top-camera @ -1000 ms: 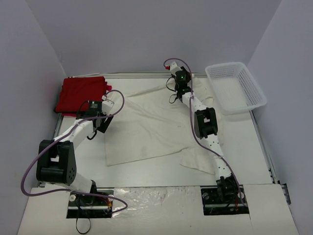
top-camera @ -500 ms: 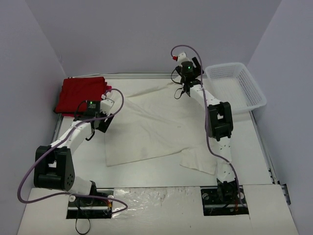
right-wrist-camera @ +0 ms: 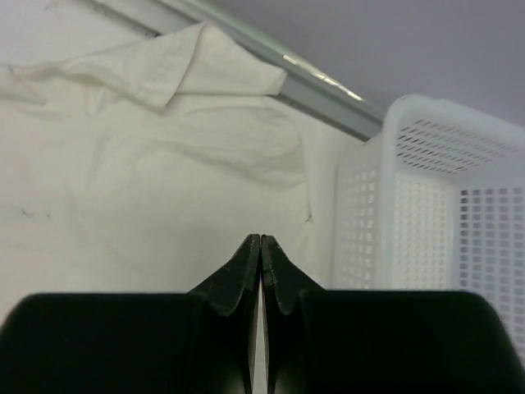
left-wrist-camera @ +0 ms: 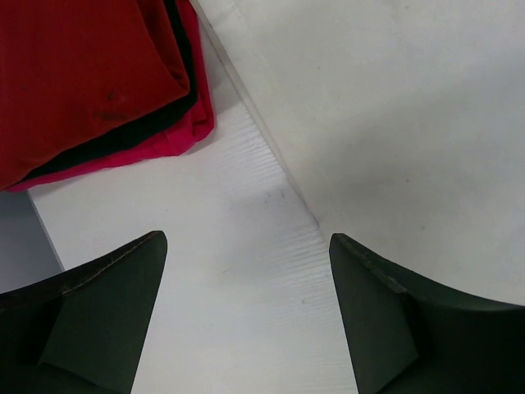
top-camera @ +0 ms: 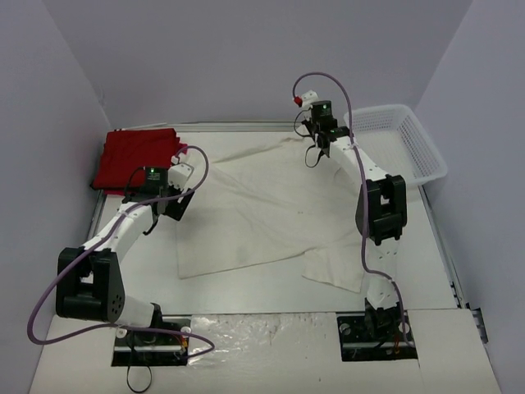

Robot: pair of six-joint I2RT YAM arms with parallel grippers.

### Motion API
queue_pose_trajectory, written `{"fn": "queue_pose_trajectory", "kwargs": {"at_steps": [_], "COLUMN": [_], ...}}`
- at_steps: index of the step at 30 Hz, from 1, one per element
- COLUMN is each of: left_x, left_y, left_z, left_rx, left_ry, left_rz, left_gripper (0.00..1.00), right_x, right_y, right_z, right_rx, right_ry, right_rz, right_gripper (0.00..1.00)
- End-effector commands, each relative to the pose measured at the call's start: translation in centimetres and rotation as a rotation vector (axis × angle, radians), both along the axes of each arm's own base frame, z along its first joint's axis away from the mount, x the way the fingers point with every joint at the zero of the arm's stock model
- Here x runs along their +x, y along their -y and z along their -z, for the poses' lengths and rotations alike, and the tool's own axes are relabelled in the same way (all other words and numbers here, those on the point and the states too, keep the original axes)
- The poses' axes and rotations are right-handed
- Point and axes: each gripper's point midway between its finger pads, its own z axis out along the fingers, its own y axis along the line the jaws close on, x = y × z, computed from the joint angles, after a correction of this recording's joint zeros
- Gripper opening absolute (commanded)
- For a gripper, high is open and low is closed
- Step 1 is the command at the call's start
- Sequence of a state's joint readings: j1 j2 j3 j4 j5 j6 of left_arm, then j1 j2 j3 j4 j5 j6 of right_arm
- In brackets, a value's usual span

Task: Fold and stack the t-shirts
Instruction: Flatten out the tshirt

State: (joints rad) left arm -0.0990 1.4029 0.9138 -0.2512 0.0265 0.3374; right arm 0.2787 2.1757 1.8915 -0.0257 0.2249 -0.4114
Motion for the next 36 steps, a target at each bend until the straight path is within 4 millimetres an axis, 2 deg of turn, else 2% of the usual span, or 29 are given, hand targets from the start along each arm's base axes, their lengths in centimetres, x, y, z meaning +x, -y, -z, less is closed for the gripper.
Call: {"fn": "queue_pose_trajectory", "kwargs": {"at_steps": [1,3,4,9,13,20,22,28,29,36], "left_x": [1.4,1.4,1.5,1.4,1.3,1.4,1.3,1.3,1.4,1.5], "left_y": [0.7,0.6,0.6,0.6,0.2,0.2,0.2,0.3,0.3,0.0], "left_z": [-2.1,-2.2,-2.2,-1.7,-1.4,-0.5,-0.3,-0.1,-0.2,-0.2], "left_rx": [-0.020,-0.007,-0.005,0.002,0.022,0.034,0.037,0.040,0.042,0.064], "left_ry": [0.048,0.056,0.061,0.052,0.045,0.025,0.017,0.011,0.014,0.013], "left_rz": [0.003,0.002,0.001,0.005,-0.010,-0.011,-0.007,-0.003,-0.003,-0.011], "left_gripper": [0.79,0.79,0.79,0.79,0.80,0.80,0.80,0.80,0.80,0.80], "right_x": [-0.8,-0.3,0.0,1.4,1.7,0.9,0.9,1.5,1.5,2.3], "right_y": [-0.6,-1.0,-1.3,-2.0,-2.2,-2.0,-1.9,-0.2,0.1,4.1], "right_z": [3.4,3.5,4.8,7.3,9.4,13.2,13.5,15.0,15.9,18.3], "right_rx": [0.073,0.086,0.092,0.103,0.111,0.101,0.092,0.045,0.041,0.007], "right_ry": [-0.142,-0.146,-0.165,-0.194,-0.228,-0.301,-0.305,-0.305,-0.317,-0.323], "right_rz": [-0.034,-0.045,-0.052,-0.056,-0.059,-0.064,-0.061,-0.009,0.001,0.113], "right_gripper": [0.00,0.00,0.00,0.00,0.00,0.00,0.00,0.00,0.00,0.00]}}
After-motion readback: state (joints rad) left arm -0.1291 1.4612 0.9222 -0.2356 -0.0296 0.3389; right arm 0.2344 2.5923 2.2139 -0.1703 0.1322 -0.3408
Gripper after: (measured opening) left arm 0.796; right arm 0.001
